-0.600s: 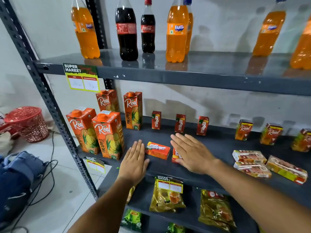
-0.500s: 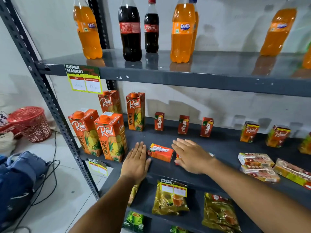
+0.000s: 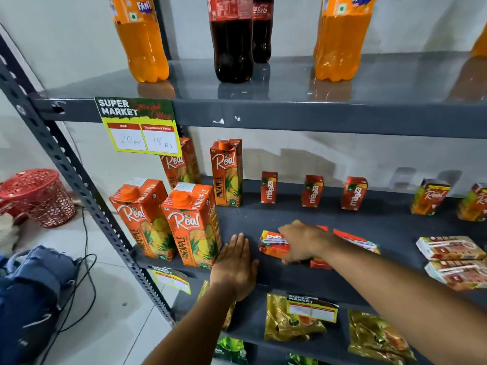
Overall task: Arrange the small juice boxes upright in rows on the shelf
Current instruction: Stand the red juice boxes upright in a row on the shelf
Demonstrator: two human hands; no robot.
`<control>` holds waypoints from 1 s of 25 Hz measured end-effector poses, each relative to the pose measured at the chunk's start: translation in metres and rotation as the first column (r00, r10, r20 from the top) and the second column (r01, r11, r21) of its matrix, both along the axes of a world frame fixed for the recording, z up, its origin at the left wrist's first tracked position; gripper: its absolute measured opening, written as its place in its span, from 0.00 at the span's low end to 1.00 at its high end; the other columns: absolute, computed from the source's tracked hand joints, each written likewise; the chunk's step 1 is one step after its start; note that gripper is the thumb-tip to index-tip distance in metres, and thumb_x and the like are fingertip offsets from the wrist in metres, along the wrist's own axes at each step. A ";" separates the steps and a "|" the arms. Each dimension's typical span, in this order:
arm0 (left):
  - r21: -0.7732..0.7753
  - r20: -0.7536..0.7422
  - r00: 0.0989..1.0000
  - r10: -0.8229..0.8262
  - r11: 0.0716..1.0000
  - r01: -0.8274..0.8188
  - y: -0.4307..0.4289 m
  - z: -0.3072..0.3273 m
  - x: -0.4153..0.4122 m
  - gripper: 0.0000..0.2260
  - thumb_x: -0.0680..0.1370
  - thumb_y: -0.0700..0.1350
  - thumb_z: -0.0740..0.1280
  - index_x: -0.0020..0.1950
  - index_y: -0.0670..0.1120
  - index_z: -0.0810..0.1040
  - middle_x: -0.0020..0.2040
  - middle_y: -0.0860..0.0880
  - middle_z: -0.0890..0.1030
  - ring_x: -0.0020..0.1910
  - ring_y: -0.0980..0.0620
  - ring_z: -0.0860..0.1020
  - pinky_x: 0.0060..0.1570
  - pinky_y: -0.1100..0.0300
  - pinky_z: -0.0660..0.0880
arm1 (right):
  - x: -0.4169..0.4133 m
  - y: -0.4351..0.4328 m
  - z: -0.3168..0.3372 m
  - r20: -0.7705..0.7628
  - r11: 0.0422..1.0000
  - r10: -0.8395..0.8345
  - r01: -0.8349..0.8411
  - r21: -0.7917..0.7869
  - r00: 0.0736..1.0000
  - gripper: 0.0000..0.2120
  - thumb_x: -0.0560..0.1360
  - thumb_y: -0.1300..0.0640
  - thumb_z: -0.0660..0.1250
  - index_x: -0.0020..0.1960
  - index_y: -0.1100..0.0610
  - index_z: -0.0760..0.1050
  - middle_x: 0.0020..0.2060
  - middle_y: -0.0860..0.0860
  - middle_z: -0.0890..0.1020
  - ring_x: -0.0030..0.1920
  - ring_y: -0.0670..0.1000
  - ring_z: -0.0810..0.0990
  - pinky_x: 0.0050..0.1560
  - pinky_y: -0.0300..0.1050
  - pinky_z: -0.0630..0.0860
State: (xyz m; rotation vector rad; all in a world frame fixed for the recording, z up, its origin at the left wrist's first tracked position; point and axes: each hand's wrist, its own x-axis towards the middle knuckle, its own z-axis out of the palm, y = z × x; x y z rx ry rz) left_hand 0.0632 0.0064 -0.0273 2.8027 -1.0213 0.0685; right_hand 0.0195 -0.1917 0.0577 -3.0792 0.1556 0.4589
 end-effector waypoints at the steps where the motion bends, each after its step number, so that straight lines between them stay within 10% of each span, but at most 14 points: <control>1: -0.014 0.000 1.000 -0.006 1.000 0.006 0.001 -0.001 0.001 0.31 0.79 0.59 0.44 0.77 0.42 0.45 0.79 0.45 0.47 0.77 0.49 0.45 0.69 0.58 0.37 | 0.002 0.003 -0.005 0.007 1.000 0.002 -0.002 0.014 1.000 0.31 0.61 0.40 0.75 0.56 0.55 0.72 0.54 0.55 0.78 0.53 0.57 0.77 0.49 0.51 0.76; 17: -0.011 0.061 0.998 -0.014 1.000 0.014 0.000 -0.001 -0.002 0.30 0.80 0.57 0.43 0.77 0.41 0.46 0.79 0.43 0.49 0.77 0.47 0.47 0.71 0.56 0.40 | 0.002 -0.010 0.041 0.103 0.914 0.052 -0.089 0.397 0.993 0.26 0.63 0.58 0.77 0.55 0.42 0.71 0.54 0.44 0.77 0.54 0.46 0.76 0.54 0.46 0.74; 25: -0.001 0.049 0.999 -0.009 1.000 0.009 -0.001 0.002 -0.003 0.30 0.80 0.56 0.45 0.77 0.41 0.47 0.79 0.44 0.49 0.77 0.47 0.47 0.72 0.55 0.42 | 0.026 -0.006 0.068 -0.051 0.978 0.153 -0.145 0.147 0.987 0.28 0.66 0.63 0.75 0.62 0.46 0.72 0.55 0.50 0.80 0.54 0.53 0.78 0.48 0.45 0.71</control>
